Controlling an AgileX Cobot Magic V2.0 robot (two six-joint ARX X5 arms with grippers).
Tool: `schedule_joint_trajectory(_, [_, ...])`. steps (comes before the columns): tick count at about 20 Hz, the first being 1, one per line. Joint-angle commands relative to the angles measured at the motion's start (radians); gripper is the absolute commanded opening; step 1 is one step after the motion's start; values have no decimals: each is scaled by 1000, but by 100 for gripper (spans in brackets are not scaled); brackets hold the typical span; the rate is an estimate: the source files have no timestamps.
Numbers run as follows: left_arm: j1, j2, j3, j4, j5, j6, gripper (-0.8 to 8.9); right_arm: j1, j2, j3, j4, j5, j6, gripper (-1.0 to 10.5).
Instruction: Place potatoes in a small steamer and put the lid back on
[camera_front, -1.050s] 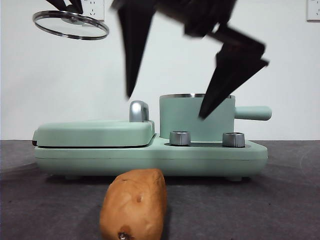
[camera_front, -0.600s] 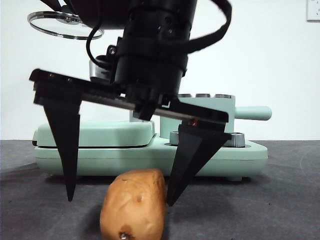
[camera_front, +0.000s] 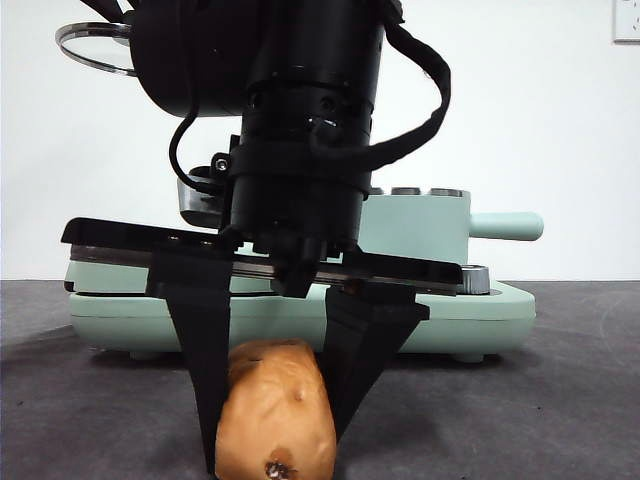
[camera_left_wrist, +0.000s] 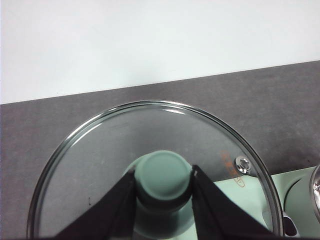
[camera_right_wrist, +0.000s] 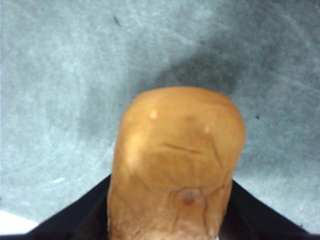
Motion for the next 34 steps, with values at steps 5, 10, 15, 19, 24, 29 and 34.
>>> schedule_joint_trajectory(5, [-2,-10,40,34,3,15,14,-22,15,231,-219,5,-119,154])
schedule_joint_trajectory(10, [5,-10,40,33,3,18,14,-161,15,496,-375,21,-281,154])
schedule_joint_trajectory(15, [5,-10,40,33,3,18,13,-393,24,693,-391,-15,-404,153])
schedule_joint_trajectory(19, [5,-10,40,34,3,18,13,-528,73,796,-386,-54,-460,153])
schedule_joint_trajectory(24, [2,-10,40,35,5,18,14,-586,145,848,-372,-53,-512,153])
schedule_joint_trajectory(29, [2,-10,40,37,28,18,14,-597,208,851,-297,-29,-571,153])
schedule_joint_trajectory(34, [2,-10,40,37,28,18,14,-597,254,851,-253,8,-593,153])
